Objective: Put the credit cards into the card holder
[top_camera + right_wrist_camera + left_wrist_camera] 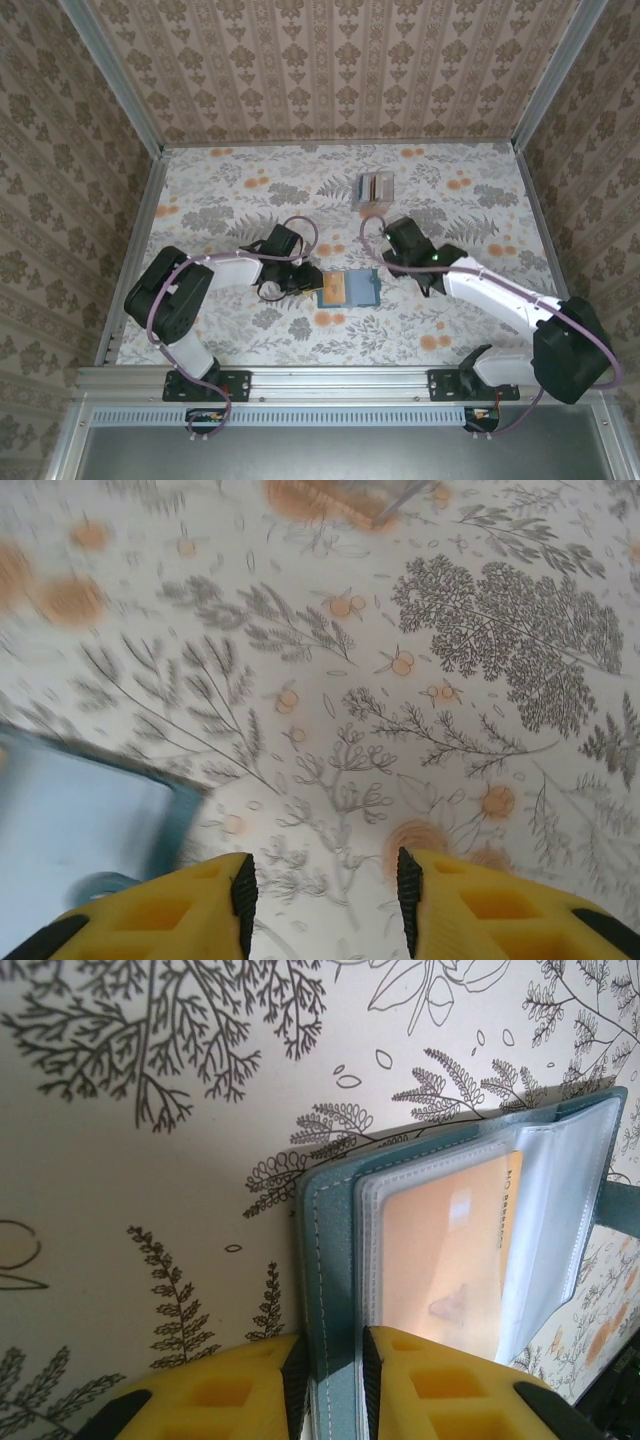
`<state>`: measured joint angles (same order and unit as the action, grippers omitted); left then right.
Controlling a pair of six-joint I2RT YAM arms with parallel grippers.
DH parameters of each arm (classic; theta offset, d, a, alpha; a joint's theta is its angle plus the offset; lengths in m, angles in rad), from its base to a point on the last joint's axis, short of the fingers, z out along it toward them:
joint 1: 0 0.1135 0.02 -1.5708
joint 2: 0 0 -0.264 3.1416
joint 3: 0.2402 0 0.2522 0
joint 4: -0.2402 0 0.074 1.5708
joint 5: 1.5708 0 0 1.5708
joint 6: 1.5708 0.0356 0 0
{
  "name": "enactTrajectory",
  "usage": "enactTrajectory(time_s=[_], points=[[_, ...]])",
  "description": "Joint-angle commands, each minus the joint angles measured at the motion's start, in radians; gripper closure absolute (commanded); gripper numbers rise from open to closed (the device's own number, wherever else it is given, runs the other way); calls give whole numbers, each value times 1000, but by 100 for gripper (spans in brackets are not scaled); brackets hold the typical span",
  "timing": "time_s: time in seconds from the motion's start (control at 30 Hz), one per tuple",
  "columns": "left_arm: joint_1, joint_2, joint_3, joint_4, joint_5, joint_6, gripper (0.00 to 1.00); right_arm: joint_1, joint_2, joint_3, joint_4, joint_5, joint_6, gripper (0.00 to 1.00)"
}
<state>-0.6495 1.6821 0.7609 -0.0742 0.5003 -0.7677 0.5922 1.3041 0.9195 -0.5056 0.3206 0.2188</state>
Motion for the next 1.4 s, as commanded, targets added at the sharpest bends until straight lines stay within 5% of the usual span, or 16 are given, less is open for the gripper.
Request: enactTrajectory(time_s=[0.0, 0.33, 0.47, 0.87, 1.1, 1.37], points=[[-36, 60, -25, -23, -51, 10, 74, 47, 35, 99, -268, -100, 375, 55], [-29, 53, -7, -62, -42, 34, 74, 127, 270, 160, -261, -132, 473, 45], [-26, 59, -4, -54, -36, 39, 74, 168, 363, 205, -276, -9, 485, 45], [-24, 51, -31, -15, -23, 21, 74, 182, 429, 195, -231, -7, 528, 45], [-22, 37, -45, 0, -22, 14, 74, 164, 341, 123, -237, 40, 521, 66], [-21, 24, -48, 17, -12, 30, 81, 63, 245, -19, -103, -183, 444, 90]])
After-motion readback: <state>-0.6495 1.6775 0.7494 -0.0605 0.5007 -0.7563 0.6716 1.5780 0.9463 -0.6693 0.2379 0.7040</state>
